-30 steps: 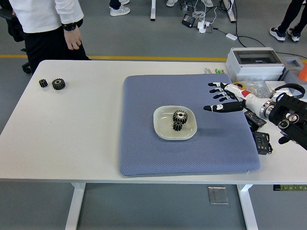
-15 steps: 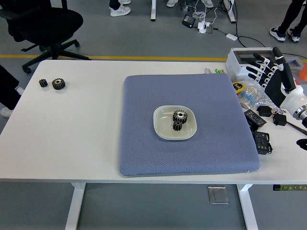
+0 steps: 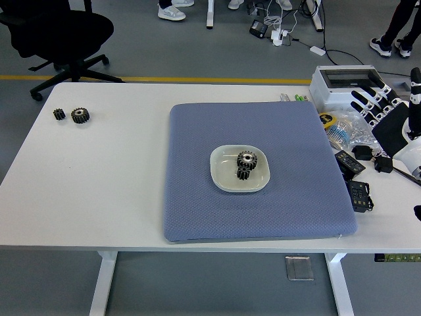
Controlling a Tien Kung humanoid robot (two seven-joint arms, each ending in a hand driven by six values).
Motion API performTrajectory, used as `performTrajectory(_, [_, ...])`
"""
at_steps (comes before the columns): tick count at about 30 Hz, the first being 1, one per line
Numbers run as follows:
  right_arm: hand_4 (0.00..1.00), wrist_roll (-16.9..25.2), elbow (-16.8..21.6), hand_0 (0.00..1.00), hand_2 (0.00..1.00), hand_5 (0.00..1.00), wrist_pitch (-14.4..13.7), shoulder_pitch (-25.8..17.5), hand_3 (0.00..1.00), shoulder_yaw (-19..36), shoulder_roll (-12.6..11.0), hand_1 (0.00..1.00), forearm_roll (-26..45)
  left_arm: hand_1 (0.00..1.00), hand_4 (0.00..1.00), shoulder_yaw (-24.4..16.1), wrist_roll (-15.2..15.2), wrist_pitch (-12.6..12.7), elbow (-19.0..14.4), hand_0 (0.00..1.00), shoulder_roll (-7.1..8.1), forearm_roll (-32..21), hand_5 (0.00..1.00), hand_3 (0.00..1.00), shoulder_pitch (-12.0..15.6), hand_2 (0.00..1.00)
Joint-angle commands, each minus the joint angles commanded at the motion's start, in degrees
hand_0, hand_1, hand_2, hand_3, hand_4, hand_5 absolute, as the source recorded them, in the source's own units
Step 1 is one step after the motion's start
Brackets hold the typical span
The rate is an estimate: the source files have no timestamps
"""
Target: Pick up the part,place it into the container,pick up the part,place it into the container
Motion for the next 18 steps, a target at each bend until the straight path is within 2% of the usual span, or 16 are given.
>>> performTrajectory(18, [0.998, -1.51, 1.9, 0.981, 0.874, 0.998, -0.52, -3.78, 0.9, 7.26, 2.55, 0.854, -7.94, 0.682, 0.741, 0.23, -0.84, 0.17, 0.0, 0.675, 0.0, -0.77, 0.65, 0.64, -1.06, 0.768])
